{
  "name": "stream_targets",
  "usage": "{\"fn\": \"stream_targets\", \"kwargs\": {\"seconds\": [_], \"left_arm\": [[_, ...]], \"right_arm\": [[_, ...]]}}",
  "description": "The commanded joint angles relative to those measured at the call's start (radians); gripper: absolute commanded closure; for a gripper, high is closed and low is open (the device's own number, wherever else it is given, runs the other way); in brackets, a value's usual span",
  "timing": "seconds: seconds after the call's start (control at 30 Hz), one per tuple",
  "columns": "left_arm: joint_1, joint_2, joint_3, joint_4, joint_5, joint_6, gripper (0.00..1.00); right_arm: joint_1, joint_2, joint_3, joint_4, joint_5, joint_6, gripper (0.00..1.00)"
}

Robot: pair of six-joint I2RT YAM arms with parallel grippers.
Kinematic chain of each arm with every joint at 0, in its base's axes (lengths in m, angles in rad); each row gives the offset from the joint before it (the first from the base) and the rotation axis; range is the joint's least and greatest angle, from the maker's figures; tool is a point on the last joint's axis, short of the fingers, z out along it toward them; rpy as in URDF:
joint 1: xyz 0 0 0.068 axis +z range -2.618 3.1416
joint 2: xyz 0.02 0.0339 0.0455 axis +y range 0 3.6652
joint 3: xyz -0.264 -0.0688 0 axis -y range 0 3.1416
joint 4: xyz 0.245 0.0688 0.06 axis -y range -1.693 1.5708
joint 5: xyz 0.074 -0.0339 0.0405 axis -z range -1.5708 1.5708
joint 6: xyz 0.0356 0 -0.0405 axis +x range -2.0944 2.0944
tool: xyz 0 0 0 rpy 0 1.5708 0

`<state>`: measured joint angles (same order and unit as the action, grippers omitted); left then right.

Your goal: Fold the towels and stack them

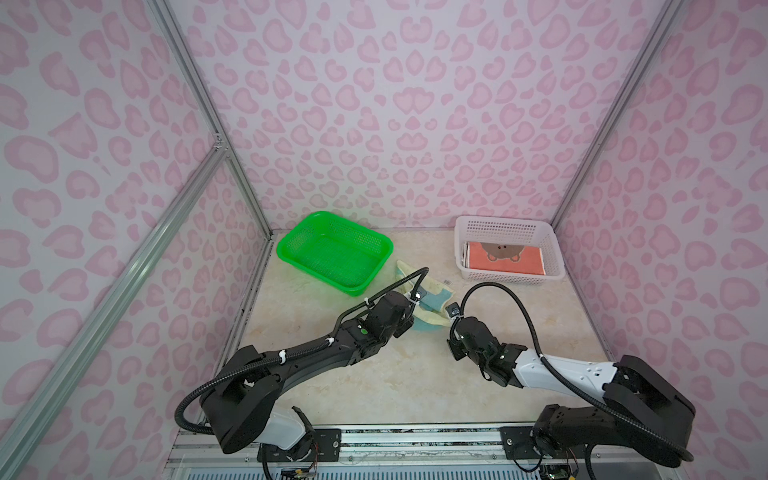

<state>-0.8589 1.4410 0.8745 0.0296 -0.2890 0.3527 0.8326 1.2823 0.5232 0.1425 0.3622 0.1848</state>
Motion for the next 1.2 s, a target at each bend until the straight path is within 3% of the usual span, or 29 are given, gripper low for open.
{"fn": "stream_targets", "kwargs": {"seconds": [0.0, 0.27, 0.47, 0.73, 0.9, 1.17], "left_arm": [[0.001, -0.034, 0.090, -0.079, -0.026, -0.105, 0.97], [0.001, -0.056, 0.372, -0.283, -0.059, -0.190, 0.97], [0.003, -0.088, 0.559, -0.366, -0.047, -0.194, 0.98], [0.001, -0.107, 0.790, -0.534, -0.007, -0.201, 0.98], [-0.009, -0.183, 0.835, -0.614, 0.055, -0.263, 0.98], [-0.015, -0.374, 0.754, -0.611, 0.110, -0.399, 0.98]], "right_arm": [[-0.044, -0.066, 0.071, -0.134, 0.038, -0.036, 1.00], [-0.182, -0.167, 0.418, -0.357, -0.039, -0.154, 1.00], [-0.194, -0.122, 0.730, -0.520, -0.071, -0.279, 1.00], [-0.189, -0.126, 0.992, -0.649, -0.179, -0.341, 1.00], [-0.081, -0.179, 1.072, -0.722, -0.122, -0.401, 1.00], [0.124, -0.252, 1.093, -0.790, -0.020, -0.417, 1.00]]}}
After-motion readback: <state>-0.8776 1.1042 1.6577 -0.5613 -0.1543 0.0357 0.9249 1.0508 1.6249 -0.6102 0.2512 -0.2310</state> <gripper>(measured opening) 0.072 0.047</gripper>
